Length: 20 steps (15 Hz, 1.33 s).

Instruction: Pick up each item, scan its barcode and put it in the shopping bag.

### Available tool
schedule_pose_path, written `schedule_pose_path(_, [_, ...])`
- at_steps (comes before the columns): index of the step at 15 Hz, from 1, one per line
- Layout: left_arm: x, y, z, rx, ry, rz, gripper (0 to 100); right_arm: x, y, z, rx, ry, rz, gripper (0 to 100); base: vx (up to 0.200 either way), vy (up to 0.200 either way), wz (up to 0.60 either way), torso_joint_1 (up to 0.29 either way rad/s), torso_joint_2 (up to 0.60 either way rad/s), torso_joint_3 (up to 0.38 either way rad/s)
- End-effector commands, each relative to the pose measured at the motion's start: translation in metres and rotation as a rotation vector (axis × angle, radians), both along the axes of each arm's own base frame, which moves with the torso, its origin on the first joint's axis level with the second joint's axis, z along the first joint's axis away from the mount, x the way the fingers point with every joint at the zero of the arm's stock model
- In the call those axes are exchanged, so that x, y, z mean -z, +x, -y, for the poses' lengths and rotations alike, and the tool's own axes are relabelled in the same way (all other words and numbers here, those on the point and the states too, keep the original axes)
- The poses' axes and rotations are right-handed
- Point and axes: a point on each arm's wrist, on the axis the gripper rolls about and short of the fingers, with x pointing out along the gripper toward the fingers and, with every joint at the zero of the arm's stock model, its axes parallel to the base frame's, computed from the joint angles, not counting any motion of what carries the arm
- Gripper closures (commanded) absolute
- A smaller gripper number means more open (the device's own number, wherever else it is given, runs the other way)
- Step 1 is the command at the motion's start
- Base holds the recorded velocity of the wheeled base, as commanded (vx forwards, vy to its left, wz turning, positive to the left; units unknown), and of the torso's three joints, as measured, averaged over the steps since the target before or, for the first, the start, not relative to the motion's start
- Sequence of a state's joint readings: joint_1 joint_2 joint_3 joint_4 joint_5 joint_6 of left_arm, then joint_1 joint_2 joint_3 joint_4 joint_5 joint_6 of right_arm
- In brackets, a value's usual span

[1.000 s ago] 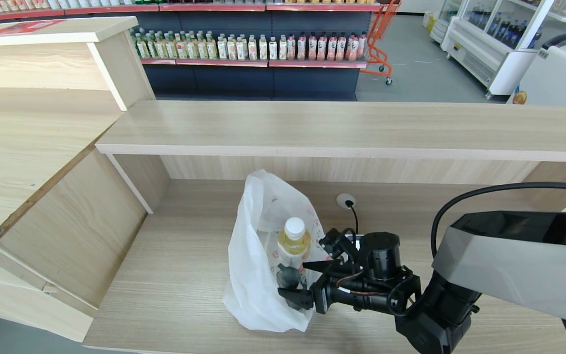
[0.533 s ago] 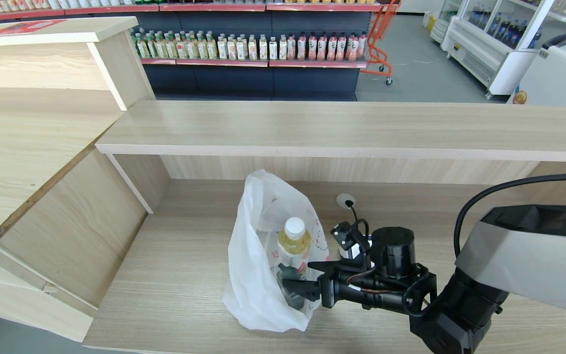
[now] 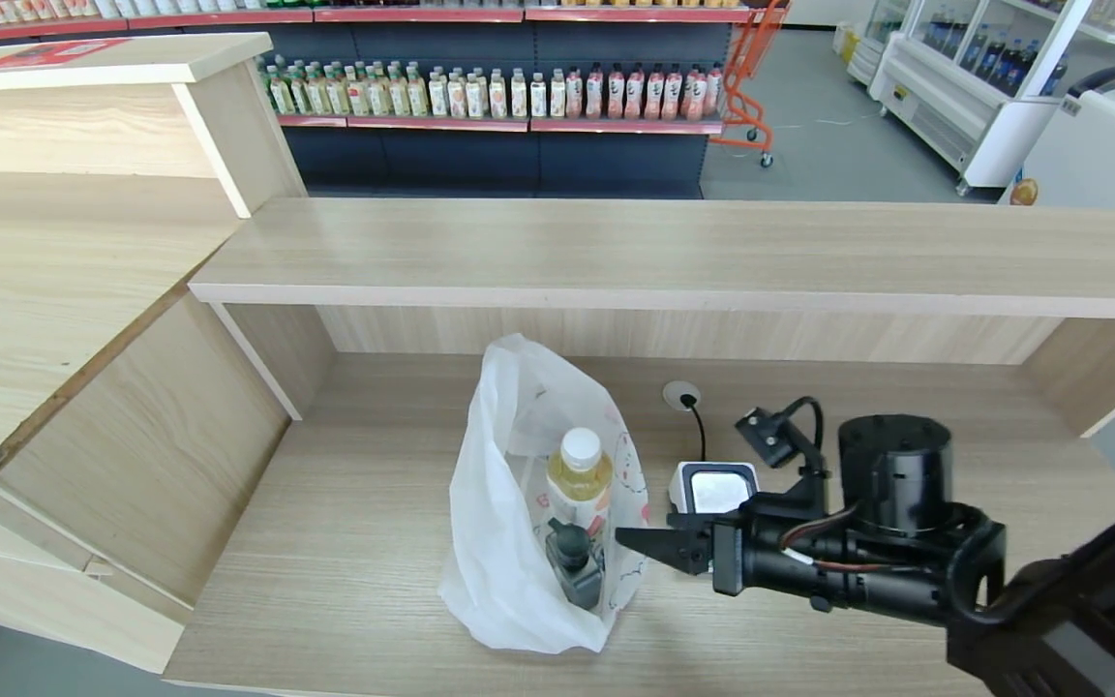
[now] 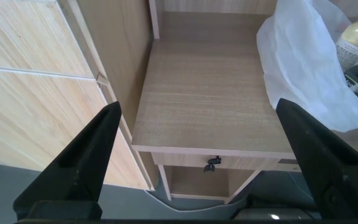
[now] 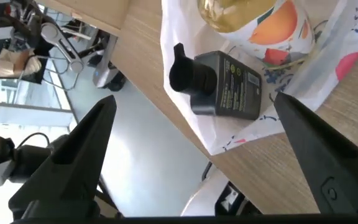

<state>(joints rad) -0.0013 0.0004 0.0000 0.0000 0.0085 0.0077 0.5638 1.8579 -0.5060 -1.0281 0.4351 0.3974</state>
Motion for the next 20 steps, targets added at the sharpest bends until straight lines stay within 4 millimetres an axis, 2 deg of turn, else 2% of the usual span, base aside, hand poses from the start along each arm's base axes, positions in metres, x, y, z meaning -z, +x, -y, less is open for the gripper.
schedule_pose_path(1, [0.000,0.000,0.000,0.000,0.000,0.000,0,-0.045,-0.033,0.045,0.077,0.035,0.113,0,0.000,0.000,0.00,0.000,0.00,0.000])
schedule_pose_path(2, [0.000,0.000,0.000,0.000,0.000,0.000,0,-0.058,-0.048,0.070,0.151,0.018,0.184,0,0.000,0.000,0.00,0.000,0.00,0.000])
schedule_pose_path(4, [0.000,0.000,0.000,0.000,0.000,0.000,0,-0.056,-0.065,0.105,0.253,-0.109,0.295,0,0.000,0.000,0.00,0.000,0.00,0.000])
schedule_pose_path(5, [0.000,0.000,0.000,0.000,0.000,0.000,0,-0.055,-0.084,0.123,0.333,-0.210,0.344,0,0.000,0.000,0.00,0.000,0.00,0.000])
schedule_pose_path(6, [0.000,0.000,0.000,0.000,0.000,0.000,0,-0.051,-0.103,0.133,0.419,-0.275,0.354,0,0.000,0.000,0.00,0.000,0.00,0.000])
schedule_pose_path(7, [0.000,0.000,0.000,0.000,0.000,0.000,0,-0.045,-0.132,0.142,0.529,-0.314,0.356,0,0.000,0.000,0.00,0.000,0.00,0.000])
schedule_pose_path(9, [0.000,0.000,0.000,0.000,0.000,0.000,0,-0.020,-0.187,0.154,0.647,-0.344,0.379,0,0.000,0.000,0.00,0.000,0.00,0.000])
schedule_pose_path(10, [0.000,0.000,0.000,0.000,0.000,0.000,0,-0.015,-0.199,0.157,0.673,-0.345,0.392,0,0.000,0.000,0.00,0.000,0.00,0.000])
schedule_pose_path(11, [0.000,0.000,0.000,0.000,0.000,0.000,0,-0.002,-0.221,0.161,0.724,-0.369,0.378,0,0.000,0.000,0.00,0.000,0.00,0.000])
schedule_pose_path(12, [0.000,0.000,0.000,0.000,0.000,0.000,0,0.001,-0.228,0.162,0.769,-0.378,0.390,0,0.000,0.000,0.00,0.000,0.00,0.000])
schedule_pose_path(14, [0.000,0.000,0.000,-0.002,0.000,0.000,0,0.023,-0.252,0.167,0.922,-0.444,0.393,0,0.000,0.000,0.00,0.000,0.00,0.000])
schedule_pose_path(15, [0.000,0.000,0.000,-0.002,0.000,0.000,0,0.026,-0.260,0.167,0.949,-0.411,0.415,0,0.000,0.000,0.00,0.000,0.00,0.000])
schedule_pose_path(20, [0.000,0.000,0.000,0.000,0.000,0.000,0,0.028,-0.266,0.166,1.003,-0.359,0.461,0,0.000,0.000,0.00,0.000,0.00,0.000])
